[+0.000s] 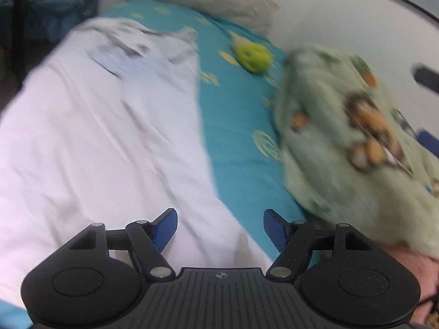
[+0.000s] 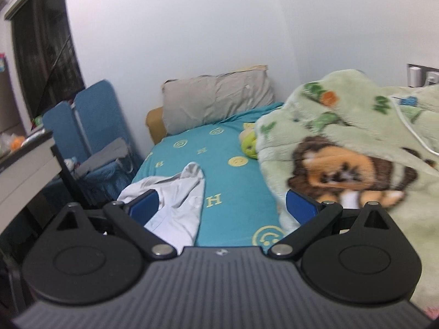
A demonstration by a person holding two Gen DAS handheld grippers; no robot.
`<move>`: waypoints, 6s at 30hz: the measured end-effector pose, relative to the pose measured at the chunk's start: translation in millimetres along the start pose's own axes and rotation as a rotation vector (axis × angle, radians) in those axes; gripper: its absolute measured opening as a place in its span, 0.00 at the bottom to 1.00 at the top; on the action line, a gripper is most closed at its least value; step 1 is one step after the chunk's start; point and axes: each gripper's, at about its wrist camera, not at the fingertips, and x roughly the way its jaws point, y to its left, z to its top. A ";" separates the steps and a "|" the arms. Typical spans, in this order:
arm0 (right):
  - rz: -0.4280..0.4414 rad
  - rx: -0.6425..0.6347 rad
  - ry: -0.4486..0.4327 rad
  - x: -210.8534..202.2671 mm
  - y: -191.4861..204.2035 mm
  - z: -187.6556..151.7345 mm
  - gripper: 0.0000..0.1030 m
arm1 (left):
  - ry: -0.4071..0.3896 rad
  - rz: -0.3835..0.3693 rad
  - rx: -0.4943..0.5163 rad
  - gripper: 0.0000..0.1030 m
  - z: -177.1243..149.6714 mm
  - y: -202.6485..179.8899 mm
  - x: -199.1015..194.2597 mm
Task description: Fold clothes
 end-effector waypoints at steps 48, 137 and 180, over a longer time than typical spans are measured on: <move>0.063 0.060 0.122 37.7 -21.2 -11.0 0.98 | 0.089 0.026 0.249 0.64 -11.3 23.1 -46.9; 0.103 -0.206 0.171 226.7 46.2 47.3 1.00 | -0.335 -0.185 0.434 0.96 -21.0 -1.2 -108.8; 0.134 -0.128 0.033 0.1 107.8 -74.2 1.00 | -0.471 0.122 0.129 1.00 35.3 146.2 -98.1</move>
